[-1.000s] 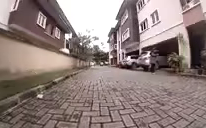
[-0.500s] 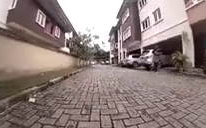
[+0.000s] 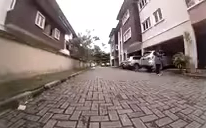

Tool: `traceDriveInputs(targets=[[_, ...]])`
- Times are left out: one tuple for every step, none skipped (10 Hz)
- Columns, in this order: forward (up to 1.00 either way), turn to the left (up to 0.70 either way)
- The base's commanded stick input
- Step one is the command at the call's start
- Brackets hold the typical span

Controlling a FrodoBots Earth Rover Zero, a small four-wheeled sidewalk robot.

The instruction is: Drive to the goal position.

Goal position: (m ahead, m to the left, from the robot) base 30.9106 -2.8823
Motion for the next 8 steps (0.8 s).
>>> traceDriveInputs(targets=[[0.5, 0.0], [0.5, 0.0], [0.5, 0.0], [0.5, 0.0], [0.5, 0.0], [0.5, 0.0], [0.5, 0.0], [0.5, 0.0]])
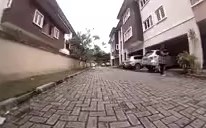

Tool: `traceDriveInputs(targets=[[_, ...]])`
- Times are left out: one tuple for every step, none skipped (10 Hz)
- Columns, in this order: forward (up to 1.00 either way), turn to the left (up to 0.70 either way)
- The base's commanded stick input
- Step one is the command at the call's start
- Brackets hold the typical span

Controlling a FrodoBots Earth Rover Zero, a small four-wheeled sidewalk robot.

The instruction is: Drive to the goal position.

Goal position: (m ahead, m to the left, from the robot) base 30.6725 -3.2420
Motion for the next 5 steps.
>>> traceDriveInputs(targets=[[0.5, 0.0], [0.5, 0.0], [0.5, 0.0], [0.5, 0.0], [0.5, 0.0]])
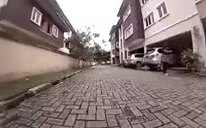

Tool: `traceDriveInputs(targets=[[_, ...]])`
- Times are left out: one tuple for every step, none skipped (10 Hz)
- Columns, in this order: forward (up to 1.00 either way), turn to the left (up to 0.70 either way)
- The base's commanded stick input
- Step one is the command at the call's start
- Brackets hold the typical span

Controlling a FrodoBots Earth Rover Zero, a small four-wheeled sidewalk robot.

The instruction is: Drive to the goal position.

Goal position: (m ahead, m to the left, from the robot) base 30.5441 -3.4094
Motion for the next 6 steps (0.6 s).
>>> traceDriveInputs(targets=[[0.5, 0.0], [0.5, 0.0], [0.5, 0.0], [0.5, 0.0], [0.5, 0.0], [0.5, 0.0]])
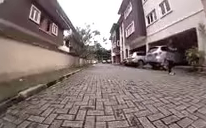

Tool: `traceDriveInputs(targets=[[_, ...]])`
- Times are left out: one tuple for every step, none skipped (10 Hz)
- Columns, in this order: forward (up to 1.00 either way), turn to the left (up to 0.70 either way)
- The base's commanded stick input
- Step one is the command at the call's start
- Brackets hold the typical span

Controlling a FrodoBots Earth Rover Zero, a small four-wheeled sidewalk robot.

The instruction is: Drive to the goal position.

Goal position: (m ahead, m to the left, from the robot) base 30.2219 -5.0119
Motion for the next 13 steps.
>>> traceDriveInputs(targets=[[0.5, 0.27], [0.5, 0.39], [0.5, 0.07], [0.5, 0.0], [0.5, 0.0], [0.5, 0.0], [0.5, 0.0], [0.5, 0.0], [0.5, 0.0], [0.5, 0.0], [0.5, 0.0], [0.5, 0.0], [0.5, 0.0]])
